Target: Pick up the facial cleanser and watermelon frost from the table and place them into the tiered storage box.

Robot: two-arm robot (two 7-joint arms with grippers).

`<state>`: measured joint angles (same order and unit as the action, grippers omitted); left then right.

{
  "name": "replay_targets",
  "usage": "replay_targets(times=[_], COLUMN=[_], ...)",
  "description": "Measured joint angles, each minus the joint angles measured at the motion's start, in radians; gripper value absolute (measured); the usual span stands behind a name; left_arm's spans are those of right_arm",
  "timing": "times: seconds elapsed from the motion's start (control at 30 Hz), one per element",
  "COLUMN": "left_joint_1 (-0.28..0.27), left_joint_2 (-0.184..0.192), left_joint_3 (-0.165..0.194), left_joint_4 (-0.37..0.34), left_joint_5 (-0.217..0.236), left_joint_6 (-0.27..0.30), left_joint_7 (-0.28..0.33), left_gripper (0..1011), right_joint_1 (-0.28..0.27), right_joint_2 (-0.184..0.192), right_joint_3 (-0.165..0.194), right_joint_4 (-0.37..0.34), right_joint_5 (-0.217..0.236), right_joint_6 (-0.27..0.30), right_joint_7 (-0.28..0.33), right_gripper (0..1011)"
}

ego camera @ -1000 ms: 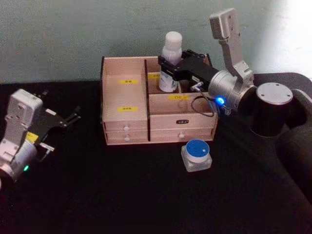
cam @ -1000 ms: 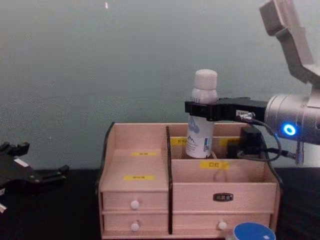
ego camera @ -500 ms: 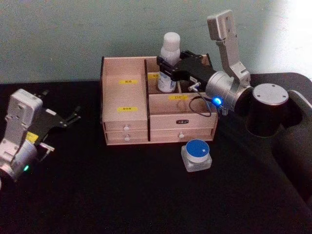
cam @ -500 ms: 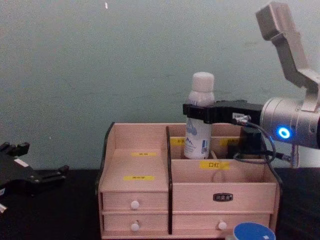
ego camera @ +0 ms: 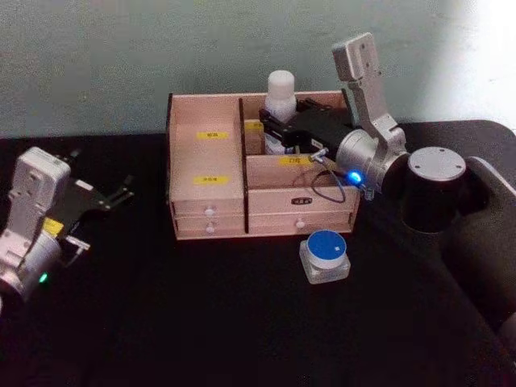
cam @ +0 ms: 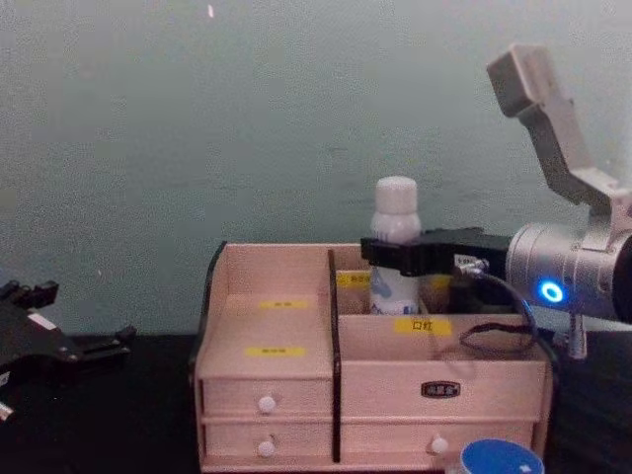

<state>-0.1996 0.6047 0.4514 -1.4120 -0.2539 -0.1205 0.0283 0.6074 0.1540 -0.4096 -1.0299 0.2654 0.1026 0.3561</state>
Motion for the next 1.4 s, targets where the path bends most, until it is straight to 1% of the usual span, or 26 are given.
replay_targets(times=[0.37, 0.7, 0.77, 0.8, 0.87, 0.93, 0.97, 1.07, 1.27, 1.4], left_joint_1=[0.000, 0.000, 0.000, 0.000, 0.000, 0.000, 0.000, 0.000, 0.000, 0.000], left_joint_2=[0.000, 0.000, 0.000, 0.000, 0.000, 0.000, 0.000, 0.000, 0.000, 0.000], left_joint_3=[0.000, 0.000, 0.000, 0.000, 0.000, 0.000, 0.000, 0.000, 0.000, 0.000], left_joint_4=[0.000, 0.000, 0.000, 0.000, 0.000, 0.000, 0.000, 0.000, 0.000, 0.000], left_joint_5=[0.000, 0.000, 0.000, 0.000, 0.000, 0.000, 0.000, 0.000, 0.000, 0.000], left_joint_6=[0.000, 0.000, 0.000, 0.000, 0.000, 0.000, 0.000, 0.000, 0.000, 0.000], left_joint_7=[0.000, 0.000, 0.000, 0.000, 0.000, 0.000, 0.000, 0.000, 0.000, 0.000], left_gripper=[1001, 1001, 1001, 1001, 1001, 1001, 1001, 1001, 1001, 1001], right_joint_1=[-0.002, -0.002, -0.002, -0.002, -0.003, -0.003, -0.003, -0.003, -0.003, -0.003], right_joint_2=[-0.006, -0.006, -0.006, -0.005, -0.005, -0.005, -0.005, -0.005, -0.005, -0.004], right_joint_3=[0.007, 0.008, 0.008, 0.008, 0.008, 0.008, 0.008, 0.008, 0.008, 0.008], right_joint_4=[0.015, 0.015, 0.015, 0.015, 0.014, 0.014, 0.014, 0.014, 0.013, 0.011], right_joint_5=[-0.016, -0.015, -0.015, -0.015, -0.014, -0.014, -0.013, -0.013, -0.012, -0.012], right_joint_6=[0.010, 0.011, 0.011, 0.011, 0.011, 0.011, 0.011, 0.011, 0.011, 0.011], right_joint_7=[0.001, 0.001, 0.000, 0.000, 0.000, 0.000, 0.000, 0.000, 0.001, 0.001], right_gripper=[600, 600, 615, 633, 711, 743, 797, 892, 1000, 1000])
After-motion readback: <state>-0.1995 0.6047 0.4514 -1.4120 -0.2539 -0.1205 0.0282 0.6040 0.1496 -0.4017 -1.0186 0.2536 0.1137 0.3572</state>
